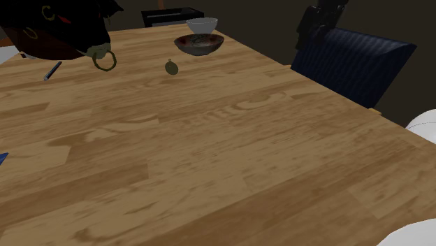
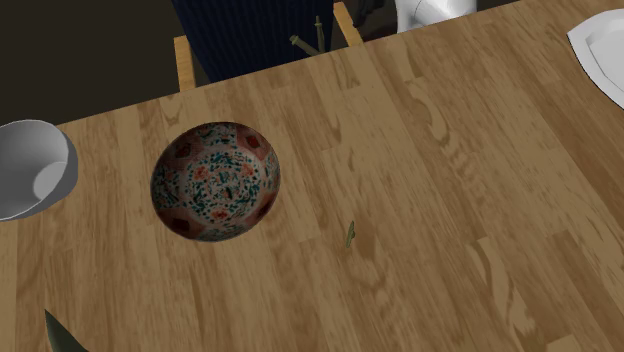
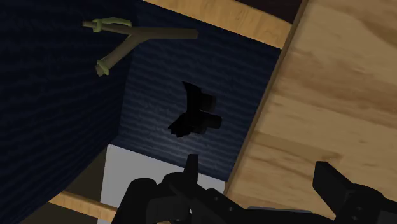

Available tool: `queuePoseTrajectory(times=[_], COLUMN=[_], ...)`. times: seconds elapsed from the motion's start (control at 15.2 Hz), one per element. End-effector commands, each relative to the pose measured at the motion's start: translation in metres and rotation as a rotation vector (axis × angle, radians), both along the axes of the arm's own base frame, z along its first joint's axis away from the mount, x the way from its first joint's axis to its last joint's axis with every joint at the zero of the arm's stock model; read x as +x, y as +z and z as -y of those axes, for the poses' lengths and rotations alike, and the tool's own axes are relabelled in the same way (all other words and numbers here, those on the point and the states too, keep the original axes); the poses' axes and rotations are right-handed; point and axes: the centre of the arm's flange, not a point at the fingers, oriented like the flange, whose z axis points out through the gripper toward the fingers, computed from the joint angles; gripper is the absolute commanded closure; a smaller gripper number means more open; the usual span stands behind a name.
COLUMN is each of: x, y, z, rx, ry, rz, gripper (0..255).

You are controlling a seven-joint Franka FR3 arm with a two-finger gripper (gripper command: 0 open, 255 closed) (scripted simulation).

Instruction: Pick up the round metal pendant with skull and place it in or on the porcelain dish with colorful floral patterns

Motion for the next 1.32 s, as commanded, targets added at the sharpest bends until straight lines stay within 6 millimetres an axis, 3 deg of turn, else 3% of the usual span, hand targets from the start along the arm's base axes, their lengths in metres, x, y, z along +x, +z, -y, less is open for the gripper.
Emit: queuePoseTrajectory(times=[0.0, 0.59, 1.25], x=[0.000, 0.019, 0.062], y=[0.000, -0.016, -0.038], z=[0.000, -0.124, -0.257], rx=[0.000, -0.062, -0.131], ry=[0.000, -0.126, -0.266], rz=[0.000, 0.167, 0.353], gripper=[0, 0, 0])
